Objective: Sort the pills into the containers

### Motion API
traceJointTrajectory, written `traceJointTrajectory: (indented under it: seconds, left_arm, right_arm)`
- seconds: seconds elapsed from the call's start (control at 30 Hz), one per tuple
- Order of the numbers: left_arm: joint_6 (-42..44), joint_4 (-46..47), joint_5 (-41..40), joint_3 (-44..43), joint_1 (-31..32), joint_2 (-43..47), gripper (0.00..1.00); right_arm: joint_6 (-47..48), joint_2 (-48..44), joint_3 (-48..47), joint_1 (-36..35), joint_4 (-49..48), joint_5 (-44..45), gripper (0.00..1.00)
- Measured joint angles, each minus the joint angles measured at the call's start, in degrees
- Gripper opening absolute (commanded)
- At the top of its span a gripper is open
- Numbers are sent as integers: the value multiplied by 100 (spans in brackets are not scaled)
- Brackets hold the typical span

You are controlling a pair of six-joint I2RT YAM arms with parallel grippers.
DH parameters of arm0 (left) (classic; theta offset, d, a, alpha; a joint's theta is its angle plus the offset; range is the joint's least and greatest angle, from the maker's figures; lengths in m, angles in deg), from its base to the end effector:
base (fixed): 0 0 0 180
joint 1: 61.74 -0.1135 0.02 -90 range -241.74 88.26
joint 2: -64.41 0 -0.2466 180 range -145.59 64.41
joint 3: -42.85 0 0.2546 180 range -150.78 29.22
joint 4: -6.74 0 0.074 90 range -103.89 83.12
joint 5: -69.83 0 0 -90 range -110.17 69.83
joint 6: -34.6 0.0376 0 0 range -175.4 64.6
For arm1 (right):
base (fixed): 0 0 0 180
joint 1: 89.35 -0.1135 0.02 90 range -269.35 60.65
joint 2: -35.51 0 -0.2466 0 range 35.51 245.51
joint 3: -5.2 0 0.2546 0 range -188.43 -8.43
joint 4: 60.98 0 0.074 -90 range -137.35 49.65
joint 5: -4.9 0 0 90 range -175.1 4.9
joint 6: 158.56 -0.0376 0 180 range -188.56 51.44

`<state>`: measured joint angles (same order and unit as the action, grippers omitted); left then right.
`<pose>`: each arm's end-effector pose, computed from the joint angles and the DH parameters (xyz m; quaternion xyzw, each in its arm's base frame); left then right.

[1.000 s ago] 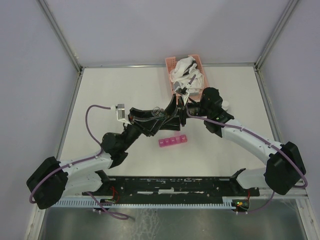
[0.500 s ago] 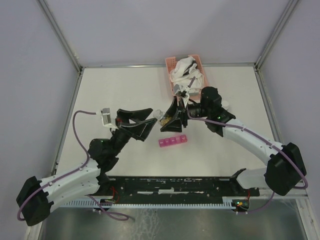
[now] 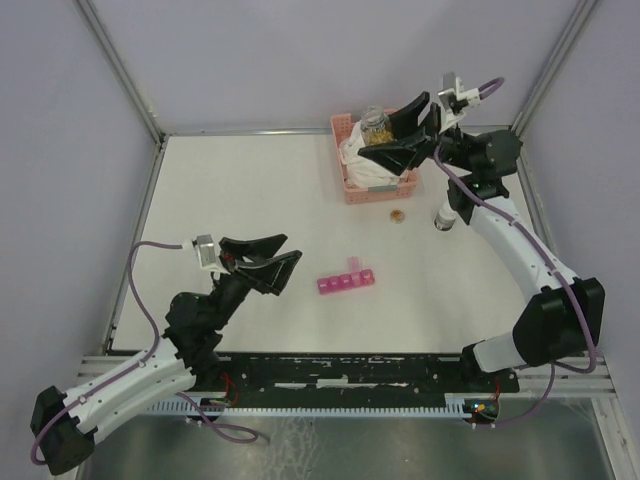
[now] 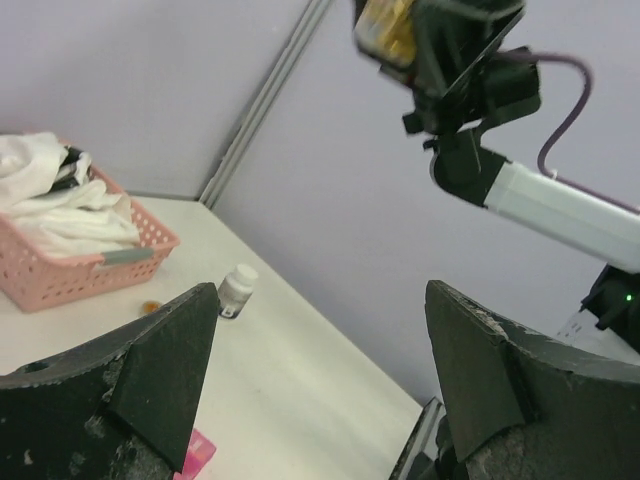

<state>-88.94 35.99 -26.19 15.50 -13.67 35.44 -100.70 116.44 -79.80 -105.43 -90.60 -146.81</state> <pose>0.1081 -0.1145 0.2774 0.0208 0.5186 -0.5377 0.6644 0.2901 0.1181 0.4260 -0.3912 0.4643 0.5301 0.5920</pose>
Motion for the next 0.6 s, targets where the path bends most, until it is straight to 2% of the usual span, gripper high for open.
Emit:
traceJointTrajectory:
  seconds: [0.1,0.17,0.27,0.37,0.43,0.5,0.57,0.6]
  left_arm:
    - [-4,-153,-15,116,0,50,90]
    - [-7,-258,-9,142,0,144,90]
    - [-9,-385,-4,192,0,402,90]
    - [-11,-376,-11,243,0,595,90]
    - [-20,-376,-9,267,0,603,89]
    - [-24,-385,2,286,0,599,89]
    - [-26,-380,11,286,0,612,89]
    - [-26,-382,17,289,0,632,89]
  right_arm:
    - [-1285,356,-289,-55,-1585,105,1]
    - [-1838,334,-164,-7,-2184,28,1]
    - [-1967,-31,103,562,-2096,28,1]
    - [-2111,-177,-133,1224,-1904,275,1]
    - [-2389,-160,-299,1034,-2035,442,1]
    - [-2430,-267,-203,413,-1976,400,1]
    - [-2308,-605,293,-105,-1751,184,0]
    - [-2295,-780,527,-118,-1718,70,1]
